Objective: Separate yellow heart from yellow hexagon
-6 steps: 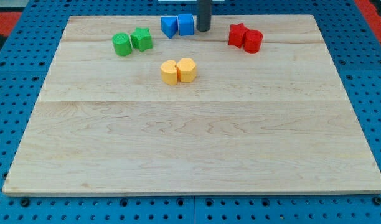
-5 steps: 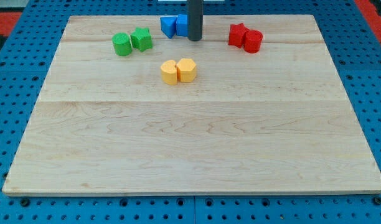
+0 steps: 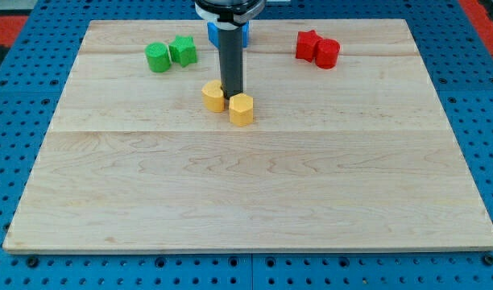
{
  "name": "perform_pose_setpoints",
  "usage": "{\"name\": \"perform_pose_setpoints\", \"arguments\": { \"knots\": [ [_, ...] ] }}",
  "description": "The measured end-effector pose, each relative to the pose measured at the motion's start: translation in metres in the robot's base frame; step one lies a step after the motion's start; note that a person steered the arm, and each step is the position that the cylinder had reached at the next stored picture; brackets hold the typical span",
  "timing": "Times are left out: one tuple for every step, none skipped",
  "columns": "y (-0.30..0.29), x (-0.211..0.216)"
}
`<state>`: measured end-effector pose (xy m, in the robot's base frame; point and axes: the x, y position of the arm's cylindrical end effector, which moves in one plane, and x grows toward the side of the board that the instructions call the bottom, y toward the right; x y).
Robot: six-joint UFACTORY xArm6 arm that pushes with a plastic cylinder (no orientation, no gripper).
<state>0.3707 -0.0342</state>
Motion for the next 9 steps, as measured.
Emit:
{"name": "perform_pose_setpoints", "arguments": {
  "knots": [
    [-0.026,-0.006],
    [-0.035,-0.008],
    [-0.011,-0.011],
    [-0.047,-0.012],
    [-0.094,-0.013],
    [-0.095,-0.013],
    [-0.162,-0.013],
    [-0.208,0.019],
    [-0.185,0.041]
  ]
}}
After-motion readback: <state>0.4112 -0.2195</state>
